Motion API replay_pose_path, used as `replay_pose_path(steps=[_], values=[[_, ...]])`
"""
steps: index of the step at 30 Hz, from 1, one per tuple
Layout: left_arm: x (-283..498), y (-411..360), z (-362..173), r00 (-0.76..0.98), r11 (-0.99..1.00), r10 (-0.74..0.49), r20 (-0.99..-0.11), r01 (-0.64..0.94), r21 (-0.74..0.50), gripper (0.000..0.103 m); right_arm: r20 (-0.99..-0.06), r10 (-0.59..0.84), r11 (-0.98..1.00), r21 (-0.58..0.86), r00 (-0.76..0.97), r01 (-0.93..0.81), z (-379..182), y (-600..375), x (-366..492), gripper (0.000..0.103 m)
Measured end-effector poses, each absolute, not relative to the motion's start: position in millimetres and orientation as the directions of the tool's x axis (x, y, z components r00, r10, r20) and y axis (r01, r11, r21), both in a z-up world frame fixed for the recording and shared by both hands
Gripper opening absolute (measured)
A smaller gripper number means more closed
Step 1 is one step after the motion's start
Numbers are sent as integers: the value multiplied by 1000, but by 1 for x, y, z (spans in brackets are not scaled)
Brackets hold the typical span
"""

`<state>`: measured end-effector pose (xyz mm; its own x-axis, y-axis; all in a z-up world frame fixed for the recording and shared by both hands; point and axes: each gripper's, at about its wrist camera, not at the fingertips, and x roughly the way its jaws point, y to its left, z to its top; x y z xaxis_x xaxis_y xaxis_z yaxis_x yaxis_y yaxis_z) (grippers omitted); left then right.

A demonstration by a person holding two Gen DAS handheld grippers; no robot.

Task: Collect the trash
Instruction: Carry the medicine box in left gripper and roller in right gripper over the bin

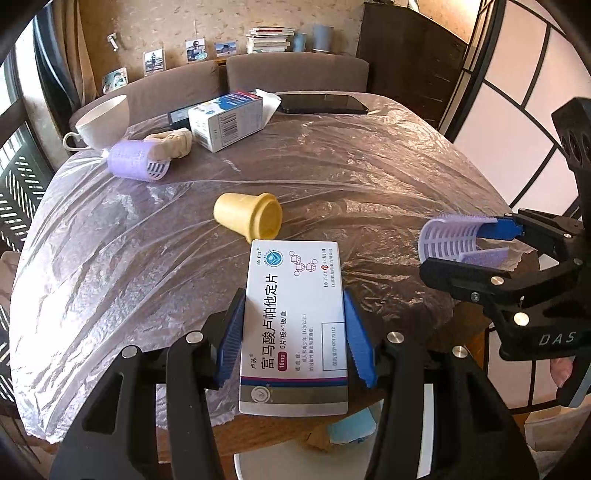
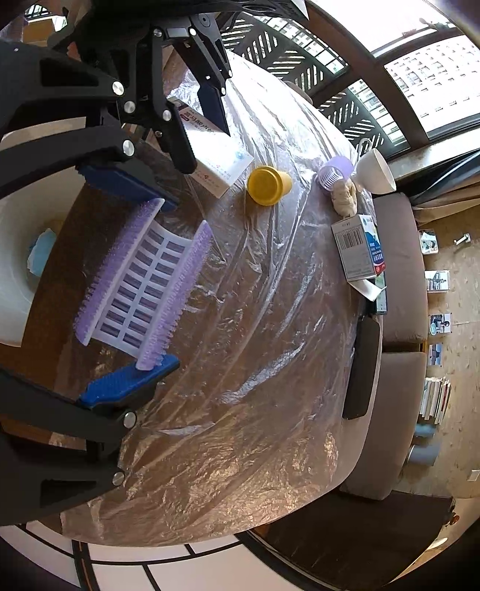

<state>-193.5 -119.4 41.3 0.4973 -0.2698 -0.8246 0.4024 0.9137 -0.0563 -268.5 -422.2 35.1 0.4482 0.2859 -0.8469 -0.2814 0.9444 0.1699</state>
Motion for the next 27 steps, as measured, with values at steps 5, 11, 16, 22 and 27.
replay_pose_path(steps=[5,11,16,22,27], values=[[-197,-114,44,499,918,-266,-825,392,-58,52,-846,294,940,172,445,-294,37,-420,-274,78],[-203,-107,45,500,921,-261,-826,385,-58,52,-849,304,933,173,432,-316,38,-415,-284,78],[-209,-102,46,495,922,-258,-830,384,-57,52,-853,311,926,172,420,-337,37,-411,-293,78],[-217,-97,47,489,919,-263,-832,390,-62,52,-854,322,917,175,408,-358,38,-409,-305,78],[-223,-94,48,486,916,-267,-832,397,-62,52,-855,331,913,183,399,-366,38,-409,-312,78]])
